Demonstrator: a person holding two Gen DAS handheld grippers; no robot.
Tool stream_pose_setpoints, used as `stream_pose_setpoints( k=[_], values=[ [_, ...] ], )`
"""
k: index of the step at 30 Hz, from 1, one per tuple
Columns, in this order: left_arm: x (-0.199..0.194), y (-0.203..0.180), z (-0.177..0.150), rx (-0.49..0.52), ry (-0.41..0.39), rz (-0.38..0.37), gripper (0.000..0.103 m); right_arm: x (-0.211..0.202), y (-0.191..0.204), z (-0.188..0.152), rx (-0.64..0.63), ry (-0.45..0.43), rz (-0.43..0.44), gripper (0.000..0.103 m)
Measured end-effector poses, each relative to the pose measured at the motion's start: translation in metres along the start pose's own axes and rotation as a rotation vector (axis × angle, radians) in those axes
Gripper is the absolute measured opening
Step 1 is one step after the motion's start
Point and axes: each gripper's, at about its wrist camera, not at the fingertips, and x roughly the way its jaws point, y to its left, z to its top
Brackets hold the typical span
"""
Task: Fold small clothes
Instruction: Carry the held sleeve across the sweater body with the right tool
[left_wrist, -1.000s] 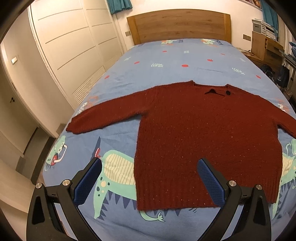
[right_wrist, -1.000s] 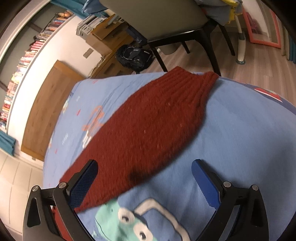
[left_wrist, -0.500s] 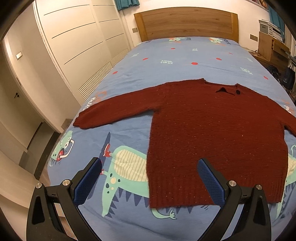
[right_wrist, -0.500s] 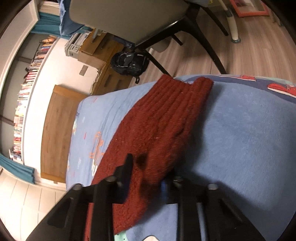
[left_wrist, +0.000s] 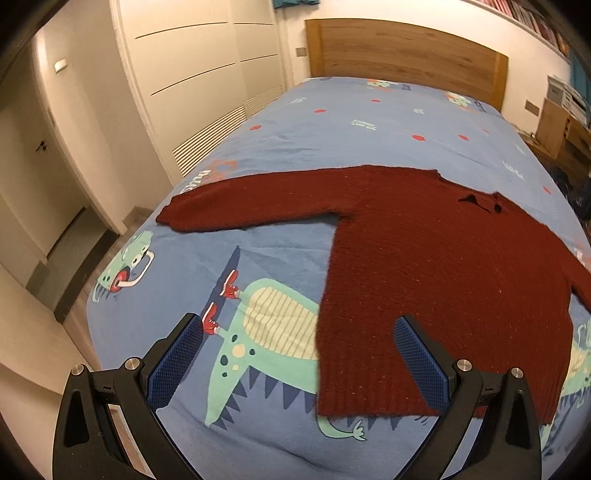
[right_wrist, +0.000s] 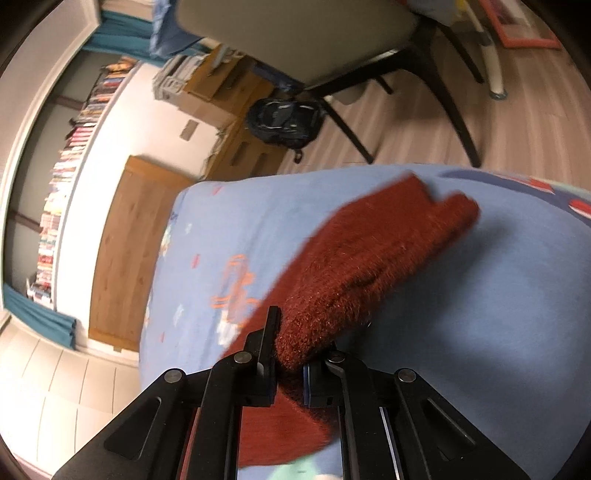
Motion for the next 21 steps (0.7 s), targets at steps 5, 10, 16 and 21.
stream_pose_setpoints(
  k=[5, 10, 16, 21],
  values=[
    [0.002, 0.02, -0.004, -0.04, 0.007, -0.013, 0.102, 0.009, 0.05, -0.019, -0.024, 0.037, 0.055, 0.009],
    [0.0, 0.043, -0.008, -0.069, -0.008, -0.017, 0.102, 0.023, 0.102, -0.047, -0.069, 0.085, 0.104, 0.009],
    [0.004, 0.078, -0.016, -0.117, -0.006, -0.009, 0.102, 0.051, 0.175, -0.098, -0.132, 0.168, 0.161, 0.009],
    [0.009, 0.103, -0.024, -0.148, -0.003, 0.003, 0.102, 0.081, 0.23, -0.155, -0.174, 0.255, 0.206, 0.009]
  ],
)
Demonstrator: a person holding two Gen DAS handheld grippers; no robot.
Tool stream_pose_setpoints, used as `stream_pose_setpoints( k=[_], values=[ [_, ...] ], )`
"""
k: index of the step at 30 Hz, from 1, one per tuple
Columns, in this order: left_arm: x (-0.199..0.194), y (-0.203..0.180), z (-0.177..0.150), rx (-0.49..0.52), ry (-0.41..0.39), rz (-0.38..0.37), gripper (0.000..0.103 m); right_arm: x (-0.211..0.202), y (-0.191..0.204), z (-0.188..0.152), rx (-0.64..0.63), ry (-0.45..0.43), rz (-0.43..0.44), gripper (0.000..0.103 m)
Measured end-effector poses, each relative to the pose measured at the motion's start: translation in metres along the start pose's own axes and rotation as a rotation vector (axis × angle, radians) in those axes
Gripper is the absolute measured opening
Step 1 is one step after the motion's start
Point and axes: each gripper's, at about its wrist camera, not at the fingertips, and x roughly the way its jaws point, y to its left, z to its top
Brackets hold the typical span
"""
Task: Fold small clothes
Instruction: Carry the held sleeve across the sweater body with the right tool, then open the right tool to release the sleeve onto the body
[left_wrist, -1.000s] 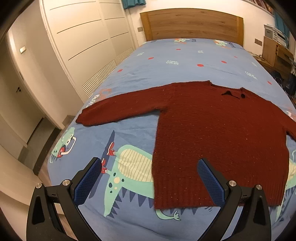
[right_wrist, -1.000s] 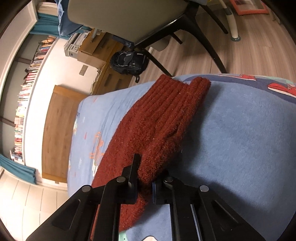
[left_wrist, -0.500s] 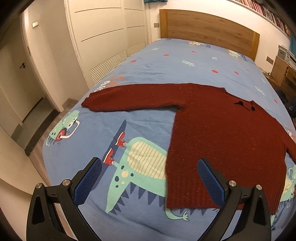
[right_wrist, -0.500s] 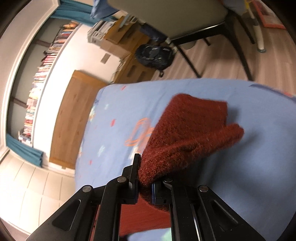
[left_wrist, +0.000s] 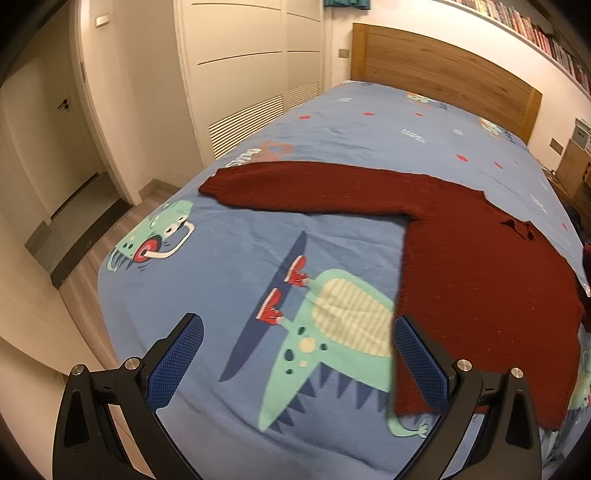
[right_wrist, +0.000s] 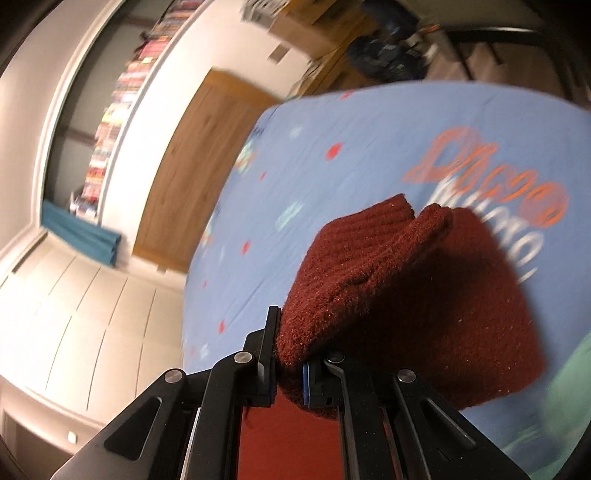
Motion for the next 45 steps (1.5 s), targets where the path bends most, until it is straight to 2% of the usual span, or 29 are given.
stream_pose_setpoints(
  k=[7, 16, 19, 22, 27, 34, 41, 43, 45],
  values=[
    [0.016, 0.032, -0.007, -0.027, 0.017, 0.035, 0.102, 0.065, 0.068, -0.052, -0.042, 0.099, 0.053, 0.009],
    [0.038, 0.064, -0.01, -0.078, 0.057, 0.002, 0.102, 0.113, 0.14, -0.118, -0.189, 0.184, 0.086, 0.009],
    [0.043, 0.075, -0.011, -0.087, 0.063, 0.003, 0.102, 0.125, 0.151, -0.146, -0.247, 0.219, 0.075, 0.009],
    [0.051, 0.085, -0.012, -0.1, 0.082, 0.009, 0.102, 0.143, 0.159, -0.176, -0.323, 0.266, 0.046, 0.009],
    [0.054, 0.101, -0.017, -0.107, 0.088, 0.026, 0.102, 0.18, 0.164, -0.231, -0.469, 0.36, -0.059, 0.009],
    [0.063, 0.113, -0.021, -0.132, 0.109, 0.022, 0.102, 0.202, 0.166, -0.285, -0.655, 0.421, -0.167, 0.01],
    [0.07, 0.112, -0.023, -0.122, 0.119, 0.007, 0.101, 0.197, 0.153, -0.294, -0.707, 0.448, -0.207, 0.014],
    [0.073, 0.113, -0.023, -0.124, 0.122, 0.008, 0.101, 0.197, 0.152, -0.296, -0.719, 0.457, -0.205, 0.017],
    [0.076, 0.114, -0.023, -0.124, 0.126, 0.008, 0.101, 0.196, 0.155, -0.3, -0.738, 0.458, -0.203, 0.025]
  ],
)
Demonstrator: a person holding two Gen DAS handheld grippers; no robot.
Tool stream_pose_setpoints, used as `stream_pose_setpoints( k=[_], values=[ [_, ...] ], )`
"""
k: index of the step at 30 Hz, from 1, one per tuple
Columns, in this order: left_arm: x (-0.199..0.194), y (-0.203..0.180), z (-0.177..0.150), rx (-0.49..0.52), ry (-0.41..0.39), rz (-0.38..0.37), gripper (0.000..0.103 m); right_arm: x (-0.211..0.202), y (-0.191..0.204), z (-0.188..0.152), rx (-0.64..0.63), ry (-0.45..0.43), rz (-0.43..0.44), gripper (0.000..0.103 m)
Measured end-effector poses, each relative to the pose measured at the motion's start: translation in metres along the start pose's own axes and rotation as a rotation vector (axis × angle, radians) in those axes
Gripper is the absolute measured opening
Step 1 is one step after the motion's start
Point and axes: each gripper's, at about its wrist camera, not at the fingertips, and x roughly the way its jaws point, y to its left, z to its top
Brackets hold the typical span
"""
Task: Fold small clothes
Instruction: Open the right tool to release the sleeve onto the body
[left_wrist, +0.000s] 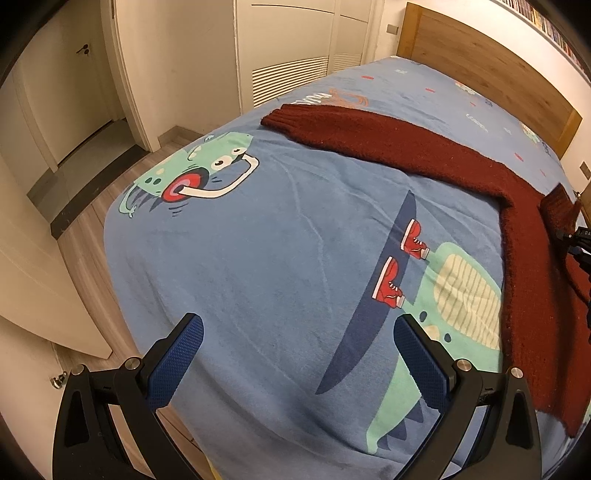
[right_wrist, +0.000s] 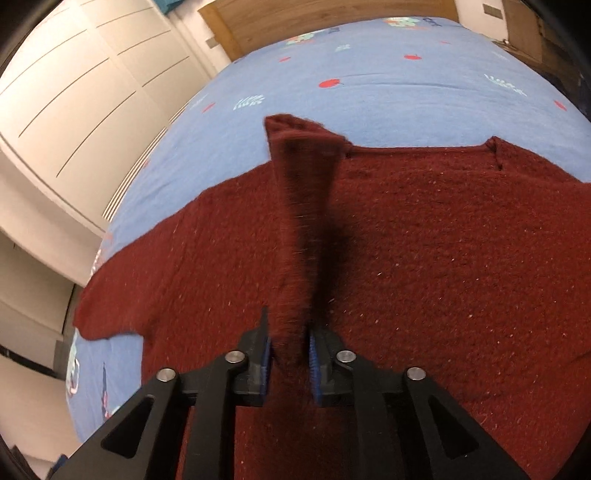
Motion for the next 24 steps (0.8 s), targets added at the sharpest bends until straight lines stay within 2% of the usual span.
stream_pose_setpoints(
  k=[3, 8, 12, 17, 20, 24],
  values=[
    [0.002, 0.001, 0.001, 0.002, 0.0, -0.001, 0.101, -0.002, 0.011, -0.005, -0.015, 0.0, 0.014, 0.035],
    [0.003, 0.004, 0.004, 0.006, 0.007, -0.011, 0.101, 0.001, 0.028, -0.008, -0.044, 0.019, 0.034, 0.039],
    [0.007, 0.009, 0.009, -0.01, 0.023, -0.013, 0.101, -0.003, 0.04, -0.017, -0.088, 0.003, 0.039, 0.04],
    [0.012, 0.015, 0.014, -0.026, 0.028, -0.009, 0.102, -0.004, 0.042, -0.014, -0.102, -0.035, -0.029, 0.041],
    [0.015, 0.017, 0.017, -0.035, 0.029, -0.02, 0.101, 0.005, 0.038, -0.015, -0.108, -0.01, -0.065, 0.041],
    [0.022, 0.019, 0.027, -0.072, 0.036, -0.051, 0.101, 0.013, 0.045, -0.021, -0.124, 0.011, -0.061, 0.042]
  ],
)
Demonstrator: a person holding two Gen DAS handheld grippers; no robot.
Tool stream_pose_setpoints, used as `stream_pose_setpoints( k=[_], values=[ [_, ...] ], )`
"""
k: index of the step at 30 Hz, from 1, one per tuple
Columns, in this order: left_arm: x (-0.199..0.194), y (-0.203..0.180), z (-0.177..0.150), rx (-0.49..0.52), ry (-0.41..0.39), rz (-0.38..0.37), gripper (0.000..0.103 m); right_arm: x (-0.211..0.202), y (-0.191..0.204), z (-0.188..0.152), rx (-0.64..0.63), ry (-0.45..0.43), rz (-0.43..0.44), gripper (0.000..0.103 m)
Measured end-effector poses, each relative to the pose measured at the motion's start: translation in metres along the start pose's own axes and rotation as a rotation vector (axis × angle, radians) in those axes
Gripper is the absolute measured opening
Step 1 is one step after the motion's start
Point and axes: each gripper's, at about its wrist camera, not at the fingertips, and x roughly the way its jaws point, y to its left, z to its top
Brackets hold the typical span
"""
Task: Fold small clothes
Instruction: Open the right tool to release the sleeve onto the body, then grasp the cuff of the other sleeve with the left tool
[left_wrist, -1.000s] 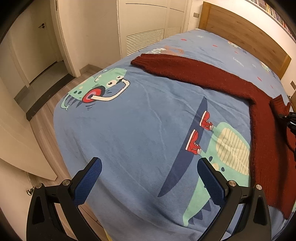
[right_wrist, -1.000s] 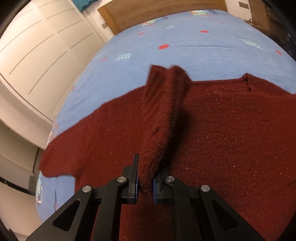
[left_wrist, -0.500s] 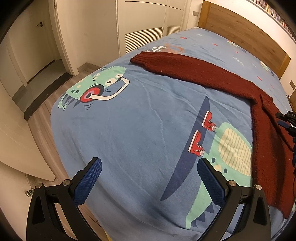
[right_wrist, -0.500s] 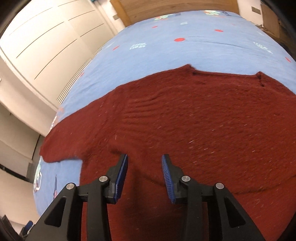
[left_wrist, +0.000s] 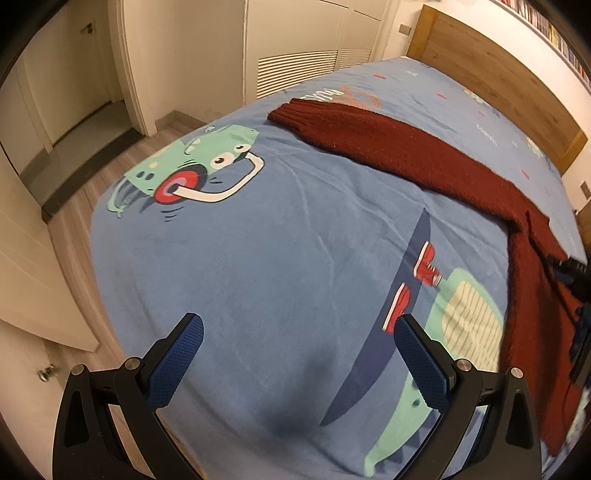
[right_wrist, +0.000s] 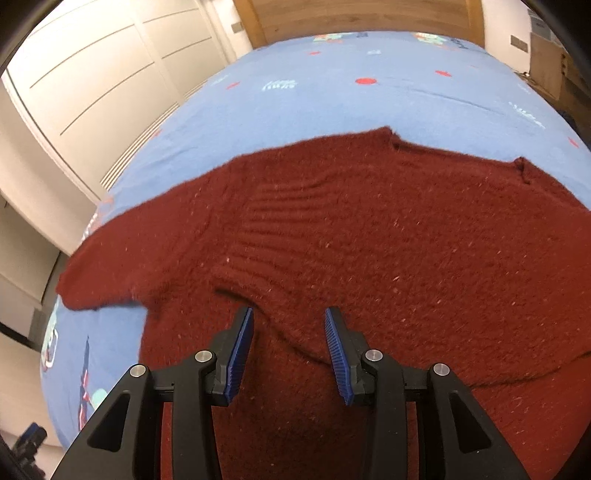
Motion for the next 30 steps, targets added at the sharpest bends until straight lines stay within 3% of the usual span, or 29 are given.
stream_pose_setpoints(
  k=[11, 18, 25, 30],
  values=[
    [0.028, 0.0, 0.055, -0.07, -0.034, -0.094, 0.101, -0.044, 0.013, -0.02, -0.088, -0.044, 0.043, 0.042],
    [0.06, 0.014, 0.095, -0.168, -0.045, -0.174, 0.101, -0.066, 0.006, -0.043, -0.084, -0.047, 0.06, 0.042],
    [0.112, 0.04, 0.124, -0.39, -0.01, -0.462, 0.099, -0.079, -0.012, -0.058, -0.037, -0.047, 0.049, 0.042],
    [0.131, 0.05, 0.132, -0.51, -0.054, -0.595, 0.098, -0.09, -0.022, -0.062, -0.015, -0.055, 0.044, 0.042]
  ],
)
